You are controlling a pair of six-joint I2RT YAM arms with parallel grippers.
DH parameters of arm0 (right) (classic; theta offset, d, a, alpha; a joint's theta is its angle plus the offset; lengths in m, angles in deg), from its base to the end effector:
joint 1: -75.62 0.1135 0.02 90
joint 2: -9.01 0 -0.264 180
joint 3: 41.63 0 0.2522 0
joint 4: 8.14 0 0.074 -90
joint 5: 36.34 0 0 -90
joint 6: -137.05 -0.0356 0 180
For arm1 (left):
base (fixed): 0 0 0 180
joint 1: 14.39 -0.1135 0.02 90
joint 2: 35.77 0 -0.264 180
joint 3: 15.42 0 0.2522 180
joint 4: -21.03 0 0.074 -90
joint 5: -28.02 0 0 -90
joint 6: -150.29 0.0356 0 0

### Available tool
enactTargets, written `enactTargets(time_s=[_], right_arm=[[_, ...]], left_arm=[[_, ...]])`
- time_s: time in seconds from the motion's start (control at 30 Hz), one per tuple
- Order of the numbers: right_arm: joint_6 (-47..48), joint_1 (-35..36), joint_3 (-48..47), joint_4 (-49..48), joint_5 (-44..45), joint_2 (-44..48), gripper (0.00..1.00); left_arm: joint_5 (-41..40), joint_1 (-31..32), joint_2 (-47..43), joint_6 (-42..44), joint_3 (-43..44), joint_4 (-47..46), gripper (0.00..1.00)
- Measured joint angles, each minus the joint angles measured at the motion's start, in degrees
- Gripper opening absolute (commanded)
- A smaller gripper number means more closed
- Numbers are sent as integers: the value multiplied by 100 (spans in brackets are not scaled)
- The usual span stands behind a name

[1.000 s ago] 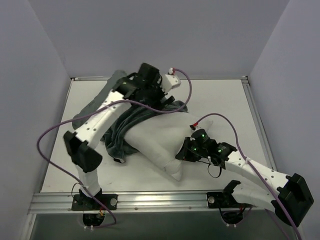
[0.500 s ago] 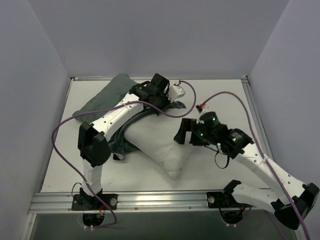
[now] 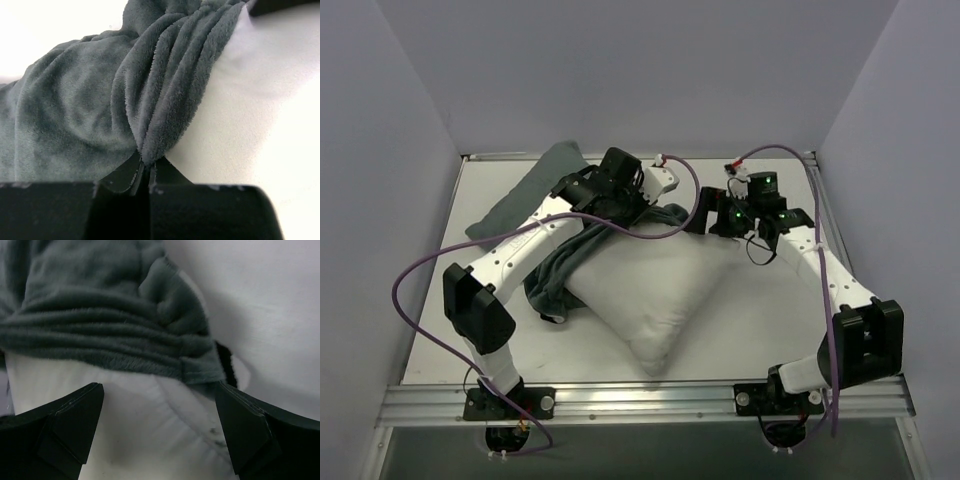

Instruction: Remove the pillowcase from the pillow

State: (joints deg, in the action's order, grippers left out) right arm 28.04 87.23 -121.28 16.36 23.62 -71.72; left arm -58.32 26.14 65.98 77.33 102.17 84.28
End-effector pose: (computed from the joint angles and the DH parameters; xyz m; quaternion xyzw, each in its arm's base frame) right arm 0.3140 0.0827 0.3240 -0.0851 0.8244 0.3474 0.4386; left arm 0.2953 -0.2555 0.3602 0.4586 0.8106 -0.1030 0.3493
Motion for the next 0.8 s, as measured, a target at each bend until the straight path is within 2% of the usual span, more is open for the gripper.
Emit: enactTargets(time_s=[0.2,0.33,0.5,0.6,0.77,0.8], right_arm=[[-90,494,890,-682,-800,553,100],[-221,872,1176,-1016,-833,1054,100],[-369,1054,1351,-1040,-831,1110,100],[-446,1220,1364,-1049,-542,1113,100],[-664,1980,1910,-1530,190,1071,99],[-750,2116,2033,-1663,293,1021,93]], left_arm=[[-72,-13,4,-181,-22,-39,2],[-144,-33,17,-293,-22,-39,2],[-190,-63,68,-411,-20,-37,2],[-186,-63,129,-481,35,-33,2],[-177,-81,212,-616,116,-15,2],[-168,-87,227,-645,116,-2,2]])
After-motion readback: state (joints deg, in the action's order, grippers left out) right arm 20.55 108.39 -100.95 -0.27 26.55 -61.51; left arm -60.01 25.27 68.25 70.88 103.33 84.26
